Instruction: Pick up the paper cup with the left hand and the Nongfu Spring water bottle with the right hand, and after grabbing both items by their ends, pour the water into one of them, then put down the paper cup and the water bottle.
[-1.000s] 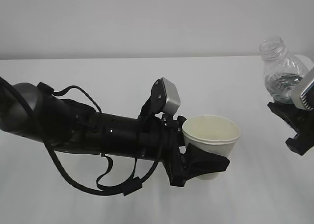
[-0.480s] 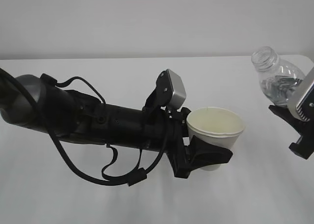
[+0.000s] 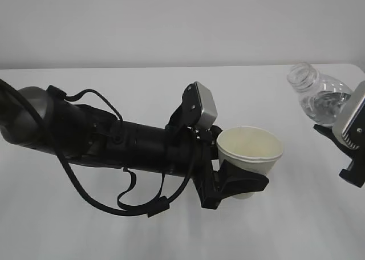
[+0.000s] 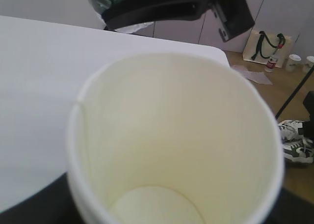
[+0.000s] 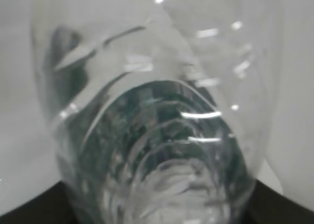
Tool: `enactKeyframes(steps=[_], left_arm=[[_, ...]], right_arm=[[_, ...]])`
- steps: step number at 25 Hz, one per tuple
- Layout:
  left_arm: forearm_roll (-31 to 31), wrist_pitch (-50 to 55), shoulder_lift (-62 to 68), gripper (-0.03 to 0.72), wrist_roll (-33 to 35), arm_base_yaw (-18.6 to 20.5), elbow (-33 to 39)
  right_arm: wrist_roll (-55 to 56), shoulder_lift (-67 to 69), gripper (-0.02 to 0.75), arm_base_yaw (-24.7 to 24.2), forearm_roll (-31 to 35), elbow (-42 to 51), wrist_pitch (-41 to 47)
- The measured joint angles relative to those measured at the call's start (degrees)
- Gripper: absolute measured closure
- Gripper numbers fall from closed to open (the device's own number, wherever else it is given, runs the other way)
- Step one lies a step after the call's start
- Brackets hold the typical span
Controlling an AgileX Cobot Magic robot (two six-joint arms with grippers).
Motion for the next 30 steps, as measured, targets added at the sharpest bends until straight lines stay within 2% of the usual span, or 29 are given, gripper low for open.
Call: enactKeyframes(steps=[10,18,30], left_arm=[[-0.5,0.0,0.0,0.224,2.8,-1.2,0.0],[-6.7,-1.1,0.2,0.224,4.7,-2.5,0.0],[-7.4,-2.5,1.0,0.225,4.8,-2.5,0.0]], right_arm=[[-5.7,0.0,0.334,0.0,0.0,0.0,0.8],[-9.3,0.0,0.335,0.0,0.0,0.0,0.9],[-14.3,0.0,0.334,0.0,0.0,0.0,0.9]])
